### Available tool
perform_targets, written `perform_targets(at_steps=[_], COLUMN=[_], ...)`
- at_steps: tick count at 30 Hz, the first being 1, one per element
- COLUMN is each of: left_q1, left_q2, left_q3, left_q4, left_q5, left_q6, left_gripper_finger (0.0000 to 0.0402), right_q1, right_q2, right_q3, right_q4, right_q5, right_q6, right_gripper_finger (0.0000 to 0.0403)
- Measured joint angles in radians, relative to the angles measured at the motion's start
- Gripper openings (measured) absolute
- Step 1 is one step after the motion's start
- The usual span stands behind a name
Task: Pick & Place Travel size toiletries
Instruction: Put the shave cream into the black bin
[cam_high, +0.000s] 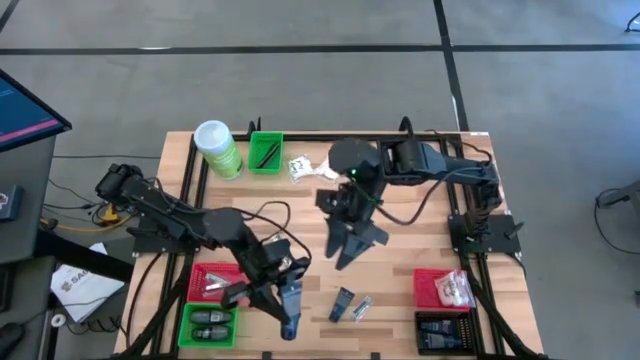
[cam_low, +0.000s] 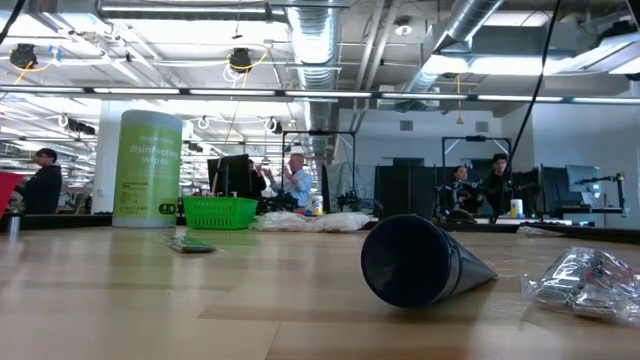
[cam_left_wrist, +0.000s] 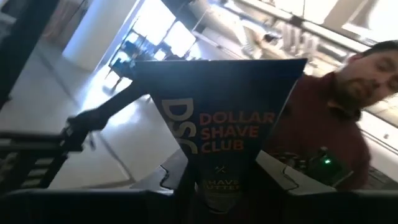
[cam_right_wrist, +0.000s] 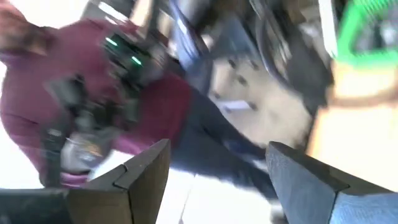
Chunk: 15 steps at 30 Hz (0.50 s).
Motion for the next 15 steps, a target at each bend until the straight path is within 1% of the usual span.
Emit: perform_targets(at_steps=[3,7,11,15], left_q1=[0.007,0.022,0.038,0.040], left_q2=[0.000,0.000,0.000,0.000], left_q3=[0.000,0.000,0.000,0.000], left_q4=[-0.057,-0.115,-0.172,-0.218], left_q5=[-0.031,-0.088,-0.181,-0.276], left_q6=[0.001,0.010,0.044,0.071], left_gripper_finger=[0.0104,0.0104,0.0104,0.0104], right_q1=[0.019,0.055,0.109,0.182], right_q2=[-0.017,-0.053,-0.093,-0.147], right_q3=[-0.001,-0.001,-0.001,0.000], right_q4=[-0.191,-0.342,-0.390,-0.411], right_q5=[0.067,0.186,0.365,0.549], right_q6=[-0.085,-0.133,-0.128,-0.077], right_gripper_finger=[0.0255,0.0255,0.0255,0.0255])
